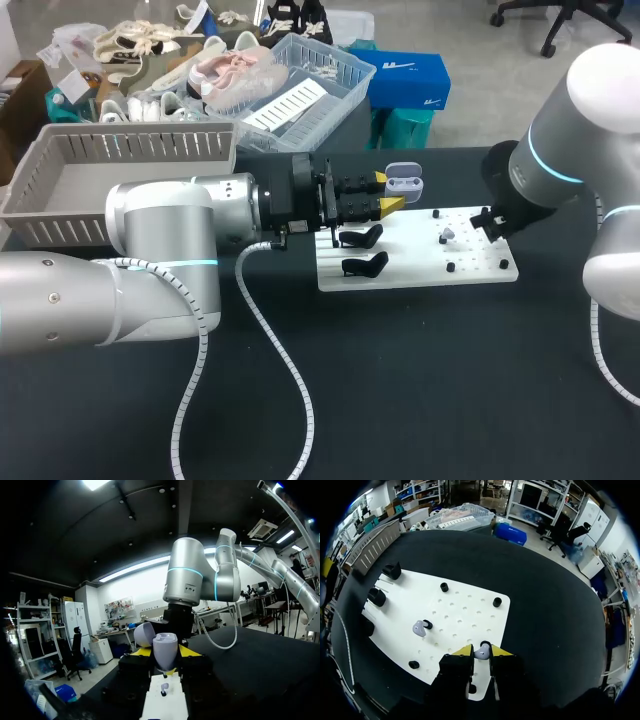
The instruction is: Pick up each earbud case from the left stands, insert the matching earbuds, close the lid, and place the case in the box.
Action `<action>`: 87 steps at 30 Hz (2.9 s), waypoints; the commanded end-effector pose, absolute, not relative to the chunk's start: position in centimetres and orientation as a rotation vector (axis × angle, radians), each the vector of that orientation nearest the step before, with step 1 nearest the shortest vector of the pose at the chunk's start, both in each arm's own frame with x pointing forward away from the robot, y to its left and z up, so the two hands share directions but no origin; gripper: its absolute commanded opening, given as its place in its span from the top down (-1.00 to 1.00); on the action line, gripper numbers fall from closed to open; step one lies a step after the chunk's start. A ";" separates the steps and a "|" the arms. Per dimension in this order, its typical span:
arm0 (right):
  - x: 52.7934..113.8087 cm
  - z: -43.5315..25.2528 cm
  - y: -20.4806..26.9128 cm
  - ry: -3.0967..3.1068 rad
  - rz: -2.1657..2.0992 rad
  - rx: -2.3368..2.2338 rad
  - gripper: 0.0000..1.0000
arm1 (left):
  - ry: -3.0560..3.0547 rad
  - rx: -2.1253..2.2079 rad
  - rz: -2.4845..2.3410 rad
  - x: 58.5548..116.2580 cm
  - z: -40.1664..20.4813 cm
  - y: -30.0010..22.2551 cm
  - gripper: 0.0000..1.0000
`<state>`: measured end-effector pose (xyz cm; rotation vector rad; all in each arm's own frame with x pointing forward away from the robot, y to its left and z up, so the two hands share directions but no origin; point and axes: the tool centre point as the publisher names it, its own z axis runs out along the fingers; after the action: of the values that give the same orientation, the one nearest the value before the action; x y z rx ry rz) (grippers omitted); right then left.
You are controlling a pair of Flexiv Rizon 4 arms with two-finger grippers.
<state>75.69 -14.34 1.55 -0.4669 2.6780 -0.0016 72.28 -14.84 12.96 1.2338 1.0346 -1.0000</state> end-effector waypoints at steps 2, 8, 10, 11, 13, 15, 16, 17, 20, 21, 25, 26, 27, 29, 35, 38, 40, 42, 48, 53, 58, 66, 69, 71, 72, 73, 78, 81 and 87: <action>76.0 1.4 -14.3 2.684 -0.001 -0.468 0.94 | 1.034 1.231 -0.997 72.2 12.9 -14.8 1.00; 75.5 2.6 -14.2 2.681 -0.017 -0.463 1.00 | 1.034 1.231 -0.997 72.2 12.9 -14.8 1.00; 75.2 3.3 -14.2 2.678 -0.033 -0.465 1.00 | 1.034 1.231 -0.997 72.2 12.9 -14.8 1.00; 75.0 3.7 -14.2 2.678 -0.038 -0.465 1.00 | 1.034 1.231 -0.997 72.2 12.9 -14.8 1.00; 74.4 4.5 -14.2 2.677 -0.043 -0.458 1.00 | 1.034 1.231 -0.997 72.2 12.9 -14.8 1.00; 73.7 5.4 -14.2 2.678 -0.045 -0.446 1.00 | 1.034 1.231 -0.997 72.2 12.9 -14.8 1.00; 73.3 5.8 -14.2 2.678 -0.042 -0.443 1.00 | 1.034 1.231 -0.997 72.2 12.9 -14.8 1.00; 73.0 6.2 -14.2 2.686 -0.037 -0.431 1.00 | 1.034 1.231 -0.997 72.2 12.9 -14.8 1.00; 72.0 7.4 -14.0 2.694 -0.016 -0.423 1.00 | 1.034 1.231 -0.997 72.2 12.9 -14.8 1.00; 71.7 7.8 -13.8 2.691 -0.011 -0.433 1.00 | 1.034 1.231 -0.997 72.2 12.9 -14.8 1.00; 70.5 9.8 -12.7 2.680 -0.003 -0.446 1.00 | 1.034 1.231 -0.997 72.2 12.9 -14.8 1.00; 70.1 10.6 -12.3 2.666 0.003 -0.457 1.00 | 1.034 1.231 -0.997 72.2 12.9 -14.8 1.00; 70.1 10.6 -12.3 2.666 0.003 -0.457 1.00 | 1.034 1.231 -0.997 72.2 12.9 -14.8 1.00; 70.1 10.6 -12.3 2.666 0.003 -0.457 1.00 | 1.034 1.231 -0.997 72.2 12.9 -14.8 1.00; 70.1 10.6 -12.3 2.666 0.003 -0.457 1.00 | 1.034 1.231 -0.997 72.2 12.9 -14.8 1.00; 70.1 10.6 -12.3 2.666 0.003 -0.457 1.00 | 1.034 1.231 -0.997 72.2 12.9 -14.8 1.00; 70.1 10.6 -12.3 2.666 0.003 -0.457 1.00 | 1.034 1.231 -0.997 72.2 12.9 -14.8 1.00; 70.1 10.6 -12.3 2.666 0.003 -0.457 1.00 | 1.034 1.231 -0.997 72.2 12.9 -14.8 1.00; 69.9 10.6 -11.3 2.700 -0.055 -0.421 1.00 | 1.034 1.231 -0.997 72.2 12.9 -14.8 1.00; 68.6 11.3 -11.0 2.773 -0.098 -0.170 1.00 | 1.034 1.231 -0.997 72.2 12.9 -14.8 1.00; 66.6 13.1 -10.1 2.776 -0.119 0.047 1.00 | 1.034 1.231 -0.997 72.2 12.9 -14.8 1.00; 64.2 15.4 -8.4 2.775 -0.044 0.401 1.00 | 1.034 1.231 -0.997 72.2 12.9 -14.8 1.00; 63.5 16.4 -7.4 2.762 -0.044 0.496 1.00 | 1.034 1.231 -0.997 72.2 12.9 -14.8 1.00; 63.3 17.1 -6.6 2.745 -0.063 0.533 1.00 | 1.034 1.231 -0.997 72.2 12.9 -14.8 1.00; 63.2 17.4 -6.2 2.734 -0.080 0.556 1.00 | 1.034 1.231 -0.997 72.2 12.9 -14.8 1.00; 63.2 17.8 -5.8 2.724 -0.103 0.562 1.00 | 1.034 1.231 -0.997 72.2 12.9 -14.8 1.00; 63.8 19.1 -4.2 2.682 -0.144 0.592 1.00 | 1.034 1.231 -0.997 72.2 12.9 -14.8 1.00; 64.4 19.9 -3.6 2.654 -0.104 0.602 1.00 | 1.034 1.231 -0.997 72.2 12.9 -14.8 1.00; 65.8 20.7 -2.2 2.621 -0.094 0.589 1.00 | 1.034 1.231 -0.997 72.2 12.9 -14.8 1.00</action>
<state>65.22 -2.88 20.85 0.5858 2.6270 -0.0756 72.28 -14.84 12.96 1.2338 1.0345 -1.0000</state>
